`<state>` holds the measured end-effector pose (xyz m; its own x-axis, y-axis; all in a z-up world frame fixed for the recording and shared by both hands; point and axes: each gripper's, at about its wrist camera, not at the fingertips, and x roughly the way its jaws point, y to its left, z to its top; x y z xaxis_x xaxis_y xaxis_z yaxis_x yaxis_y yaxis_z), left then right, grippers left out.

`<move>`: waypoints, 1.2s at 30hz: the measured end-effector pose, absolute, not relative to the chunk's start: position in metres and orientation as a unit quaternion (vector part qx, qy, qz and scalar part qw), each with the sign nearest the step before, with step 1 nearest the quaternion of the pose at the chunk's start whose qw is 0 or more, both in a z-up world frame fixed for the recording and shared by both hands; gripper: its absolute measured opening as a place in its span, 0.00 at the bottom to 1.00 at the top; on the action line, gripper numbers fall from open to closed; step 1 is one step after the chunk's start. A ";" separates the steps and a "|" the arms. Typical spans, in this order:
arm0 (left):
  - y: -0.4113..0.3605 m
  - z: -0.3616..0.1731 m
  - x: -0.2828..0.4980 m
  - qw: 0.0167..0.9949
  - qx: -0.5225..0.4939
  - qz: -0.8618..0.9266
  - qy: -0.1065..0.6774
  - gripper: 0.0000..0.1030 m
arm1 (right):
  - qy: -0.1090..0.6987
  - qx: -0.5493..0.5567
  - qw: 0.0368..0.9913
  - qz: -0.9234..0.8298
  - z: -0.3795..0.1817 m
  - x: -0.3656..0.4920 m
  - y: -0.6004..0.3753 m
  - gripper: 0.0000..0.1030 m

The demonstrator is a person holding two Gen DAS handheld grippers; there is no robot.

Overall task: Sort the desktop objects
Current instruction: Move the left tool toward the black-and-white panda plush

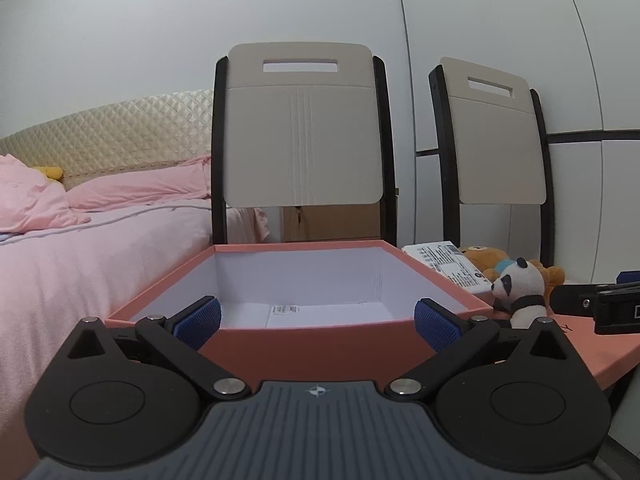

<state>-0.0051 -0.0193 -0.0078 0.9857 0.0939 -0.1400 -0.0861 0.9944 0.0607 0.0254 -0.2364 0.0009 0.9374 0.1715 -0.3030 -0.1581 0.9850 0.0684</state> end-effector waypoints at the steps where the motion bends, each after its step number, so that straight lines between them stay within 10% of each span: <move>1: -0.020 -0.008 -0.006 0.996 0.030 0.048 0.068 1.00 | 0.152 0.018 0.985 0.085 0.001 0.025 -0.236 1.00; 36: -0.025 -0.012 -0.006 0.996 0.006 0.020 0.091 1.00 | 0.158 0.054 0.981 0.095 0.007 0.018 -0.252 1.00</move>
<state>-0.0062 -0.0253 -0.0119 0.9825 0.0415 -0.1814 -0.0393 0.9991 0.0156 0.0176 -0.2518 0.0074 0.9320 0.2030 -0.3003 -0.1690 0.9763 0.1352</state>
